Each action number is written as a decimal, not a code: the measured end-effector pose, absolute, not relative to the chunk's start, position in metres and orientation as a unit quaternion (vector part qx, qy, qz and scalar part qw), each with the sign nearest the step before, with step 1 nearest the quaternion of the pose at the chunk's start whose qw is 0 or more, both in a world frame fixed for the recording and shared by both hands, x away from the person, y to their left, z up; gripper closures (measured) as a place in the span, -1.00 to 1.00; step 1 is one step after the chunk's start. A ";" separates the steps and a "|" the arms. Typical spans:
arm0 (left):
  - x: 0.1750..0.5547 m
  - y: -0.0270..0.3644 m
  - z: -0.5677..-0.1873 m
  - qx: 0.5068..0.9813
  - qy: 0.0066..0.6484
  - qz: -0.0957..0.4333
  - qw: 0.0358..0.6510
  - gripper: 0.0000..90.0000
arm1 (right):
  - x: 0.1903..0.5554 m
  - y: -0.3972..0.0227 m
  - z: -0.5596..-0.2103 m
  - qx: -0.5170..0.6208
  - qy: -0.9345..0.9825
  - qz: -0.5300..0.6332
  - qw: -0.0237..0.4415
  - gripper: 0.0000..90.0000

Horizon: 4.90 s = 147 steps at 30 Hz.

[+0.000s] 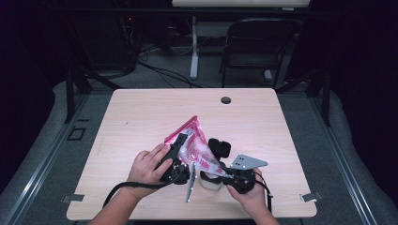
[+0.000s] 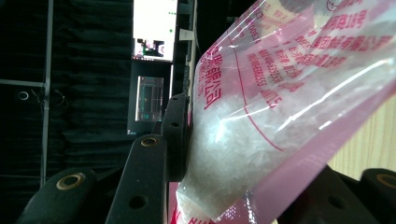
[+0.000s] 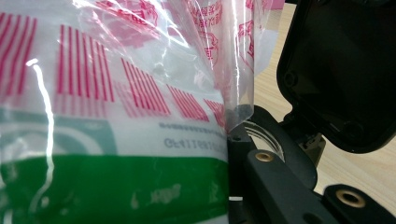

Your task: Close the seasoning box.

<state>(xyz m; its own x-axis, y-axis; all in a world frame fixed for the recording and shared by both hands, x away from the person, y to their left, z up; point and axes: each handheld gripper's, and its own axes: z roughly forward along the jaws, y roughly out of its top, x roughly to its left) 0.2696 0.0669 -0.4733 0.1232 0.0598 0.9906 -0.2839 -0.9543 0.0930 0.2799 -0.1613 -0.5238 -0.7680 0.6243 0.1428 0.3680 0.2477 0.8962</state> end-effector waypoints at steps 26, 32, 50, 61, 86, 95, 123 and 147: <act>0.269 0.067 -0.473 0.739 -0.075 0.656 0.132 0.51 | 0.280 -0.162 -0.523 0.318 0.781 0.524 0.122 0.95; 0.269 0.067 -0.473 0.739 -0.074 0.656 0.133 0.51 | 0.280 -0.162 -0.523 0.318 0.781 0.524 0.122 0.95; 0.269 0.066 -0.472 0.738 -0.078 0.658 0.132 0.51 | 0.280 -0.162 -0.523 0.318 0.781 0.524 0.121 0.95; 0.269 0.066 -0.471 0.737 -0.081 0.658 0.130 0.51 | 0.280 -0.161 -0.524 0.317 0.782 0.524 0.119 0.95; 0.271 0.071 -0.475 0.747 -0.064 0.648 0.135 0.51 | 0.280 -0.162 -0.522 0.318 0.782 0.521 0.125 0.96; 0.271 0.072 -0.477 0.751 -0.056 0.643 0.136 0.51 | 0.280 -0.161 -0.522 0.318 0.780 0.524 0.126 0.96; 0.277 0.086 -0.490 0.784 -0.001 0.603 0.149 0.53 | 0.281 -0.161 -0.516 0.317 0.772 0.535 0.131 0.97; 0.278 0.098 -0.511 0.822 0.051 0.544 0.163 0.53 | 0.285 -0.157 -0.512 0.308 0.772 0.541 0.132 0.97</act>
